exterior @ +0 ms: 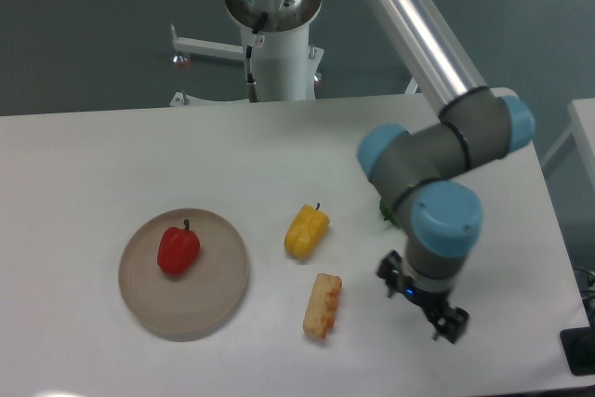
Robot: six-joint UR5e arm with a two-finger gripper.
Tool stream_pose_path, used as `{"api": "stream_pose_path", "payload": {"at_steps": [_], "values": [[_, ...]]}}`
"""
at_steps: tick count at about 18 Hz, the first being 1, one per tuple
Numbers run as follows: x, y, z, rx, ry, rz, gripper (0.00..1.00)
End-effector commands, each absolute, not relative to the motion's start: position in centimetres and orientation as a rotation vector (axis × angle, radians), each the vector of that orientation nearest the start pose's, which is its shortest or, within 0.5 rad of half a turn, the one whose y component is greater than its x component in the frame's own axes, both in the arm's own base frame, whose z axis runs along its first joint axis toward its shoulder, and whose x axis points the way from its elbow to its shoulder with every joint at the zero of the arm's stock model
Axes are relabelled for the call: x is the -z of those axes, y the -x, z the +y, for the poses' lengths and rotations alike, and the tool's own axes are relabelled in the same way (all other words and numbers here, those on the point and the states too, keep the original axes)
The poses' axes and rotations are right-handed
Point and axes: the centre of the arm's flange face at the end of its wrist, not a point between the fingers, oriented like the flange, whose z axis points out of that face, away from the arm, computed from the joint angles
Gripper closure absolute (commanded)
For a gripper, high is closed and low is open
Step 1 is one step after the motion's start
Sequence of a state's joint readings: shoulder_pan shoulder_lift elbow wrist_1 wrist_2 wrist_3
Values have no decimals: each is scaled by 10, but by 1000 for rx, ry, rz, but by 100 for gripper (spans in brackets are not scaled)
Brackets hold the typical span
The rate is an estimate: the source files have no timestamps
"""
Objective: Pick up the red pepper from the plate
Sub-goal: 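Move the gripper over the plate above the red pepper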
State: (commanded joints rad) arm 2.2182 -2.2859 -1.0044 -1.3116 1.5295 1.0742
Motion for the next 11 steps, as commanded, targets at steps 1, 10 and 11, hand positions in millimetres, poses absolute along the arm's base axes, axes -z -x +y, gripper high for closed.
{"api": "stream_pose_path", "payload": {"at_steps": [1,10,11], "values": [[-349,338,697,-47,2960,583,0],[-354,193,669,136,3028,269,0],[-350,172,663,149,3043,218,0]]}}
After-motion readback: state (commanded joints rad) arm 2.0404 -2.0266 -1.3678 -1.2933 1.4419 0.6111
